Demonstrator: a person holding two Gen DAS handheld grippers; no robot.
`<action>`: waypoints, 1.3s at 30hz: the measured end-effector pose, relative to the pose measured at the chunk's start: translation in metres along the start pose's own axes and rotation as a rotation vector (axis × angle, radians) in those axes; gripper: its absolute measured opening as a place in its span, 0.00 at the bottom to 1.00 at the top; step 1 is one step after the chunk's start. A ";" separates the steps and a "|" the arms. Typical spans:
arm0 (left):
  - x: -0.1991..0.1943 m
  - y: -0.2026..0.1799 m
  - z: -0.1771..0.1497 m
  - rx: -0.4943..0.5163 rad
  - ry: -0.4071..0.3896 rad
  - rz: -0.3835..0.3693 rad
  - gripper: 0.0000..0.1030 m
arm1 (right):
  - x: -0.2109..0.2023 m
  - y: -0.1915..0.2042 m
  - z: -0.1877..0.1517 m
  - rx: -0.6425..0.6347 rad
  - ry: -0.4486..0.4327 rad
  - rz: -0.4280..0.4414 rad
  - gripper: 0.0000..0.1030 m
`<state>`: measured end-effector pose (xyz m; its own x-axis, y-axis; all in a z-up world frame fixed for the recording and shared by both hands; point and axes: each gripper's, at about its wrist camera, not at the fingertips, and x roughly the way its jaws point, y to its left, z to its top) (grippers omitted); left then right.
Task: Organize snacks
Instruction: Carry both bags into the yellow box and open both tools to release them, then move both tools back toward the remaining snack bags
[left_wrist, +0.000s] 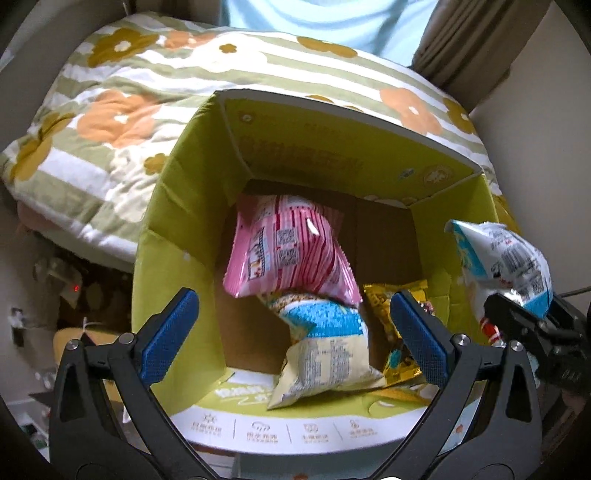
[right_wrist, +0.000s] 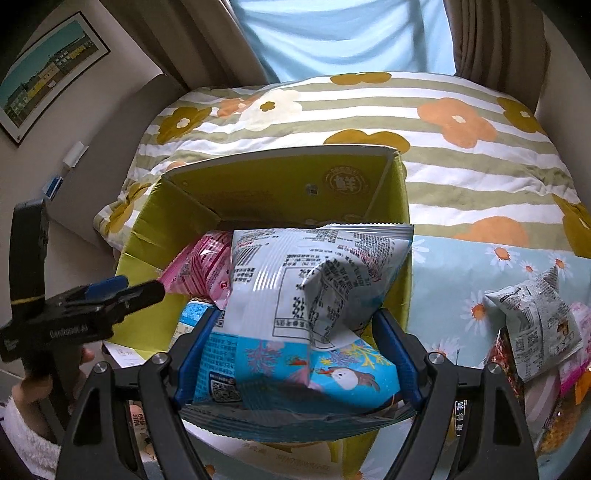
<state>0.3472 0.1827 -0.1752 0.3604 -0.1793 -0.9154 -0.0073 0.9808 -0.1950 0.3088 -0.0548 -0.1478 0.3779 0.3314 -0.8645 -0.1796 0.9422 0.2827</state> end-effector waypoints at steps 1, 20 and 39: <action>-0.001 0.000 -0.002 -0.002 -0.001 0.001 1.00 | 0.000 0.000 0.001 -0.002 0.000 0.000 0.77; -0.017 -0.007 -0.022 0.029 -0.020 0.030 1.00 | 0.009 0.017 0.005 -0.049 -0.070 -0.079 1.00; -0.044 -0.021 -0.032 0.106 -0.077 -0.019 1.00 | -0.044 0.020 -0.020 0.005 -0.143 -0.083 1.00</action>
<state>0.3015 0.1673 -0.1418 0.4299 -0.1952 -0.8815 0.0969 0.9807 -0.1699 0.2706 -0.0510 -0.1123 0.5170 0.2552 -0.8171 -0.1375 0.9669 0.2151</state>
